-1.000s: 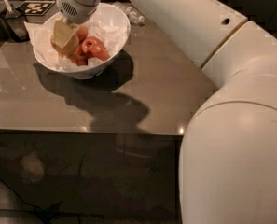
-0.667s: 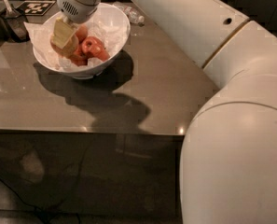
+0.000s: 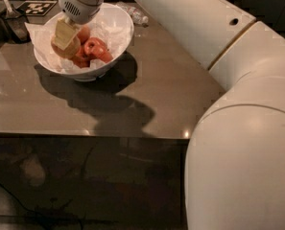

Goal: Pick apple from white bowl

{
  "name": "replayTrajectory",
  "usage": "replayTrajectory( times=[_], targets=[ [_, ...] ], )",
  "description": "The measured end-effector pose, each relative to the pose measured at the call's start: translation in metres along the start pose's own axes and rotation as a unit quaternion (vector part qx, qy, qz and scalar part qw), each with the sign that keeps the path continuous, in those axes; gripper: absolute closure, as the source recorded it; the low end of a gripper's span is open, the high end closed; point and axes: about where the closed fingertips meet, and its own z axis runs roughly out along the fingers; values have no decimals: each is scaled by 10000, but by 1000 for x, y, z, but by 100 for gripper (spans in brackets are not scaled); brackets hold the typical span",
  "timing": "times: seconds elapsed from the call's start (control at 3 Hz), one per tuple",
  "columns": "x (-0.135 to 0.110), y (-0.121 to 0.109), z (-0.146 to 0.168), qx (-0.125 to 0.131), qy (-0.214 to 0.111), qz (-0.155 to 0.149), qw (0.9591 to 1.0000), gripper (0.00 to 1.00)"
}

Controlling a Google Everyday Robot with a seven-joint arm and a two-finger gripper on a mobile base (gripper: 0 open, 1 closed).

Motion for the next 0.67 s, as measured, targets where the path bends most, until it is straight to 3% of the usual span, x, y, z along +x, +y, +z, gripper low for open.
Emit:
replayTrajectory(
  times=[0.67],
  targets=[
    [0, 0, 0, -1, 0, 0, 10000, 11]
  ],
)
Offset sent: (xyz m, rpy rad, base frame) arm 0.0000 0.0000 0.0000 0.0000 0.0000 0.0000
